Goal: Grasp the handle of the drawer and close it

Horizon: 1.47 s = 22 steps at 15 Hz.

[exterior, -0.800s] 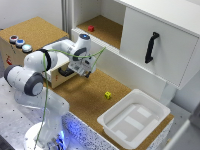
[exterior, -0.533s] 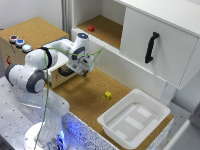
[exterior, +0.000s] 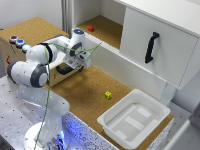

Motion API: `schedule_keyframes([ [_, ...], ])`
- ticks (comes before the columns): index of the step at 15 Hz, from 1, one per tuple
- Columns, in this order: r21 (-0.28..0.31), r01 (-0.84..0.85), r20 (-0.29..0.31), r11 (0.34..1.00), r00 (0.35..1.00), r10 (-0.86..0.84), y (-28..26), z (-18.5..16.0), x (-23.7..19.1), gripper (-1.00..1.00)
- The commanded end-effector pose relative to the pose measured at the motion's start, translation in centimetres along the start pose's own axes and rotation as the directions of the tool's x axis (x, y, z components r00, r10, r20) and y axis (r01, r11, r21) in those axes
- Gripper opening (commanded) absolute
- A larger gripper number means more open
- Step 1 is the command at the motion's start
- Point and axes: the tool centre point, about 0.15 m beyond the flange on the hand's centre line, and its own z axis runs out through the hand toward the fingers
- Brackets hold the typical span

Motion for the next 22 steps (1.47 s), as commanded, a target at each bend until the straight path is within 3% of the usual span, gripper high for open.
schedule_keyframes([
  [1, -0.021, 0.020, 0.073, 1.000, 0.997, -0.019, -5.7, 2.3, 3.5, -1.00],
  [10, 0.034, 0.103, 0.062, 0.994, 0.993, -0.105, -15.2, 3.6, 6.3, -1.00],
  [16, -0.023, 0.079, 0.001, 0.997, 0.997, -0.079, -10.9, 0.6, 5.1, -1.00],
  [17, -0.031, 0.093, -0.020, 0.995, 0.995, -0.094, -10.4, -0.2, 4.9, 1.00],
  [19, -0.055, 0.169, -0.065, 0.984, 0.983, -0.173, -10.7, -2.3, 4.7, 1.00],
  [22, -0.043, 0.238, -0.167, 0.970, 0.956, -0.242, -12.1, -5.8, 3.3, 1.00],
])
